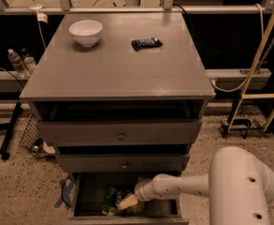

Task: Pick green rice chip bag from bottom drawer and place on counter

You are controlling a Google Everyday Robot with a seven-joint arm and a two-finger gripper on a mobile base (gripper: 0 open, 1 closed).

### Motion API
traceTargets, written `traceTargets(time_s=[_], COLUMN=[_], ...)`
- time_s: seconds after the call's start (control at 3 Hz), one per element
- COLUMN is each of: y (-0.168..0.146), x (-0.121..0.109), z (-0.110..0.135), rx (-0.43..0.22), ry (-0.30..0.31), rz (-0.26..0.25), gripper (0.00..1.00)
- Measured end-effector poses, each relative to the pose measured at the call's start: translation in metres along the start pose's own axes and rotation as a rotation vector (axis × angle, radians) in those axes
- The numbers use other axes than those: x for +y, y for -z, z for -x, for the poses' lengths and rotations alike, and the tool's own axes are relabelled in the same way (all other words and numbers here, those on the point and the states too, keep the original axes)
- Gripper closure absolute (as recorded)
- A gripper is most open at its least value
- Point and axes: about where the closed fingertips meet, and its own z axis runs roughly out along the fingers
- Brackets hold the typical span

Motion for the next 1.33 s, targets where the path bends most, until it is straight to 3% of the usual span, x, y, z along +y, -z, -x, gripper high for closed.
traceTargets(time_s=[1.0,1.33], y=[-0.037,-0.064], x=[0.005,-0.007], z=[-0.015,-0.022], rx=[0.037,0.041], ry=[-0.014,-0.030], rz=[0.034,0.062], gripper=[0.00,0.00])
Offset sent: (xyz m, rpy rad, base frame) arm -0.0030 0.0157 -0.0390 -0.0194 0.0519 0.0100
